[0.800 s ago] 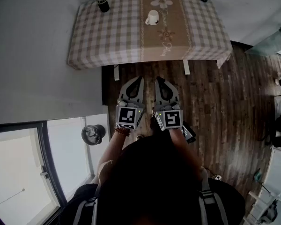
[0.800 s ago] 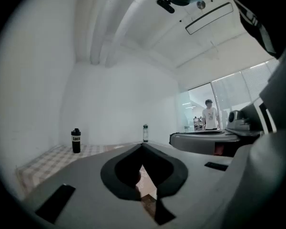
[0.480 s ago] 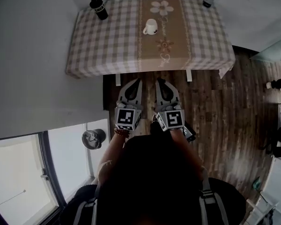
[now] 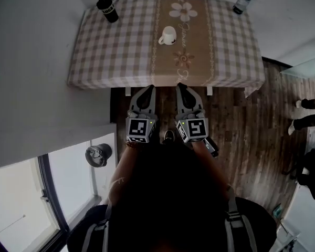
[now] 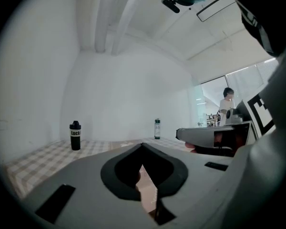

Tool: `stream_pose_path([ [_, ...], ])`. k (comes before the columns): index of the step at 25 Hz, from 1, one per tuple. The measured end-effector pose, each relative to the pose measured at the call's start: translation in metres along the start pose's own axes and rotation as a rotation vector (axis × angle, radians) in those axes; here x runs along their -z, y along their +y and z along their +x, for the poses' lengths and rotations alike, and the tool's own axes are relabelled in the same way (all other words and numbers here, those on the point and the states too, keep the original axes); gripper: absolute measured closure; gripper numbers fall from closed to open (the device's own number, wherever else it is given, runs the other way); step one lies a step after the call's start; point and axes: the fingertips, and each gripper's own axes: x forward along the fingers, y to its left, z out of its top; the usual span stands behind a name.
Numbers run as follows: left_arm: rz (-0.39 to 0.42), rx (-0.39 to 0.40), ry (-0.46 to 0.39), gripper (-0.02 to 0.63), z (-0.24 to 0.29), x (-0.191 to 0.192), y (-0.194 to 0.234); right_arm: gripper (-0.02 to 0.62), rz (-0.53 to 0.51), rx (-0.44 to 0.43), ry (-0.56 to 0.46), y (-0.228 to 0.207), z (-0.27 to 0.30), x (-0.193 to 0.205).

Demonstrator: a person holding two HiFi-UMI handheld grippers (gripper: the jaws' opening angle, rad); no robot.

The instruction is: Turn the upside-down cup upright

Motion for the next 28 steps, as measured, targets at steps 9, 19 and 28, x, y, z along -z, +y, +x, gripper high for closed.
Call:
stream_pose_path([
  [9,0.023,0.047,0.011,0.6,0.082,0.025,0.042,0.592,-0.013,0.05,0.037,-0.046,0.064,0.017],
  [19,0.141,0.206,0.034,0.6,0.089,0.053,0.057,0.592,-0.043,0.152,0.063,-0.044,0.058,0.032],
  [28,0.185,0.417,0.132,0.546,0.147,0.086,0.085,0.592,-0.017,0.265,0.12,-0.08,0.124,0.039],
])
